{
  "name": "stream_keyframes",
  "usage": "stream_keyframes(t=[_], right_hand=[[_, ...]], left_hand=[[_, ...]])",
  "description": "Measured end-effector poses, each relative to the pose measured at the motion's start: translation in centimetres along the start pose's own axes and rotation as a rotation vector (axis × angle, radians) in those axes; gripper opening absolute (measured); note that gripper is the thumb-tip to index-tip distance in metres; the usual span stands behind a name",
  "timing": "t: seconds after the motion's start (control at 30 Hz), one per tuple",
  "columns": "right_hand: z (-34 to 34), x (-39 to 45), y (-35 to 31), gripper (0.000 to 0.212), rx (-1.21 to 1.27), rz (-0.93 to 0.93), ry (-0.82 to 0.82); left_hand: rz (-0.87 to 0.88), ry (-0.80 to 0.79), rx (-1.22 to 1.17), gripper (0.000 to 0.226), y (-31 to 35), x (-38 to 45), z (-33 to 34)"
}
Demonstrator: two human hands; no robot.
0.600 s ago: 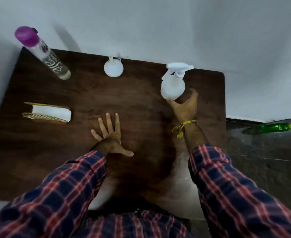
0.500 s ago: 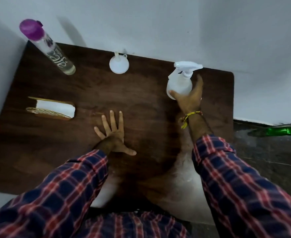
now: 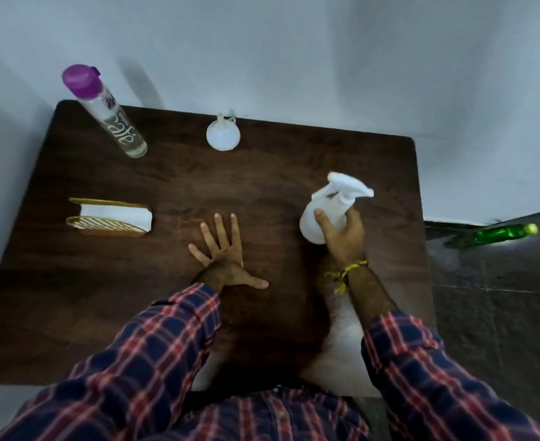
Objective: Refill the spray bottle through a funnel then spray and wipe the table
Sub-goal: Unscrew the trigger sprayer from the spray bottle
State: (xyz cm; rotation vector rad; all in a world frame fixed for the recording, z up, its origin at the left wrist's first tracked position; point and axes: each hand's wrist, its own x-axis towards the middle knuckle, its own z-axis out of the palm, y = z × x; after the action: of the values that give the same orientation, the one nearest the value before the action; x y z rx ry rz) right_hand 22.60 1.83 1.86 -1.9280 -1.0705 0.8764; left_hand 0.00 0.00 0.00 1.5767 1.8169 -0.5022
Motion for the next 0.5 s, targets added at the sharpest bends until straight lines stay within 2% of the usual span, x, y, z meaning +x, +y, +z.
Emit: stream_keyframes(t=[0.07,0.13,0.23,0.33,0.4,0.5], right_hand=[[-0.7,-3.4,0.9,0.061,0.004,0.048,-0.034],[-1.1,-6.3,1.6,0.064,-0.025,0.082,-0.057],[-0.8,-9.7,1.9,0.059,-0.039,0.081,-0.107],[0.5,-11.8,1.2,0.058,-0.103,-0.002,-0.218],[1.6,-12.5,0.5,0.069,-0.167,-0.06,-0.296],[3.0,-12.7,0.1,0.074,-0.213,-0.081,-0.414]], left_hand=[[0.025,-0.024,-0.098,0.163,-0.7,-0.5,-0.2],[0.095,0.026,-0.238,0.146,-1.2,-1.5,-0.8],[0.333,0.081,-0.59,0.105,-1.5,-4.1,-0.7],[0.585,0.029,-0.756,0.08,-1.3,-7.5,-0.5],[0.595,0.032,-0.948,0.057,-1.1,-9.0,-0.3],[0.532,0.189,-1.076,0.038,-0.9,-9.9,-0.3]])
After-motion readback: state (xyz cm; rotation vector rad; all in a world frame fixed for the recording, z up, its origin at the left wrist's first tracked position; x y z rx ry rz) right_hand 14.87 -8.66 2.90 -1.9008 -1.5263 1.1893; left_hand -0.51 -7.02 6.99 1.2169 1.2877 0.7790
